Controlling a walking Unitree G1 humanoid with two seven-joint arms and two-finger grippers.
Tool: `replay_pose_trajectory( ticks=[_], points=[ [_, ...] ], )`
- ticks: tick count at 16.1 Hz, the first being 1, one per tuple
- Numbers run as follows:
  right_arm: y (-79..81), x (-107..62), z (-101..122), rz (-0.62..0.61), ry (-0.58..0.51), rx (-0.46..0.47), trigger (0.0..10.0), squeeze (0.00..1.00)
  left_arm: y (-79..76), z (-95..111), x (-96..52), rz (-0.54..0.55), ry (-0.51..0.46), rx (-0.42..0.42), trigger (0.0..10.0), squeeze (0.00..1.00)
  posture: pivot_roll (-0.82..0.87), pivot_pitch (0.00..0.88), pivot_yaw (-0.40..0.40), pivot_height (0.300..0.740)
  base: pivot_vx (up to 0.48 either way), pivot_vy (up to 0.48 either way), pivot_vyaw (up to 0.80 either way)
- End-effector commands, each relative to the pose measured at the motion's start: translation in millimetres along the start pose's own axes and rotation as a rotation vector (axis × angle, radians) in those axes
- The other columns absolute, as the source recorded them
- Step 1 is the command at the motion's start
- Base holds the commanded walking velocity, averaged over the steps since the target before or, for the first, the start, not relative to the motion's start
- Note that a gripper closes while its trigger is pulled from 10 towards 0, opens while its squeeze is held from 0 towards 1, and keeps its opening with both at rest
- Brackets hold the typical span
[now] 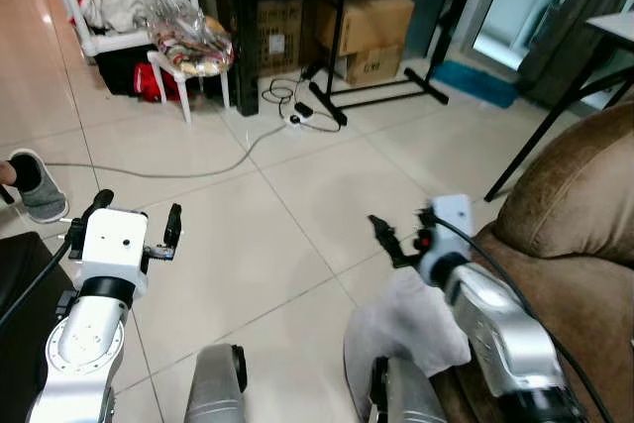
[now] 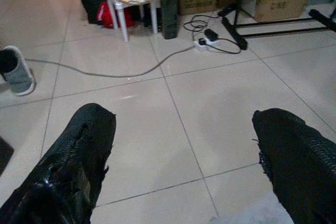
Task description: Move the pillow to the sofa from floor
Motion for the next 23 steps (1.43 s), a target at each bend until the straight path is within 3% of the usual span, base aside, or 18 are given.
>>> replay_pose_trajectory(
  ticks=[1,3,6,10,11,15,18,21,23],
  points=[
    [-4.6,3.9,-1.8,-0.017,0.028,-0.01,10.0,0.0,-2.1,1.1,3.2,-0.027,0.0,0.014,10.0,0.04,0.02,0.0,-0.072,0.562,0.0,0.0,0.0],
    [-15.3,15.4,-6.2,-0.094,0.058,0.069,10.0,0.0,0.8,3.1,11.0,-0.051,-0.007,0.053,10.0,0.04,0.02,0.0,-0.063,0.537,0.0,0.0,0.0],
    [-14.9,21.4,-16.5,-0.112,0.08,0.125,10.0,0.0,-0.5,1.5,12.2,-0.085,0.0,0.083,10.0,0.04,0.02,0.0,-0.066,0.507,0.0,0.0,0.0],
    [-12.6,35.5,-18.7,-0.121,0.088,0.118,10.0,0.0,-11.5,-1.4,3.3,-0.191,0.031,0.064,10.0,0.05,0.03,0.0,-0.065,0.497,0.0,0.0,0.0],
    [-16.1,37.5,-18.0,-0.145,0.083,0.114,10.0,1.0,-16.7,-2.0,-0.8,-0.243,0.043,0.043,10.0,0.06,0.03,0.0,-0.061,0.497,0.0,0.0,0.0],
    [-39.5,43.4,-19.6,-0.302,0.109,0.11,10.0,1.0,-37.2,-3.8,-19.6,-0.487,0.113,-0.031,10.0,0.05,-0.01,0.0,-0.032,0.497,0.0,0.0,0.0],
    [-47.3,46.2,-25.5,-0.372,0.165,0.034,10.0,1.0,-53.8,3.6,-32.5,-0.691,0.158,-0.124,10.0,0.06,-0.03,0.01,-0.031,0.497,0.0,0.0,0.0],
    [-46.2,49.0,-32.4,-0.373,0.206,-0.028,10.0,1.0,-60.2,3.2,-38.2,-0.79,0.194,-0.097,10.0,0.06,-0.01,0.042,-0.041,0.497,0.0,0.0,0.0],
    [-46.7,49.4,-33.6,-0.379,0.215,-0.035,10.0,1.0,-60.0,4.2,-38.2,-0.794,0.196,-0.096,10.0,0.05,0.0,0.061,-0.051,0.497,0.0,0.0,0.0]
  ],
)
Point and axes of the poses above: a point about 5 cm out from each wrist's last joint towards the gripper, its own x axis pointing out of the wrist towards the gripper, its own z axis along the axis of the wrist's last joint, y = z × x, the point moved 1 cm from there along x, pointing out of the wrist towards the gripper, and after that the axes turned 11 degrees about -x, right-handed, at the moved point
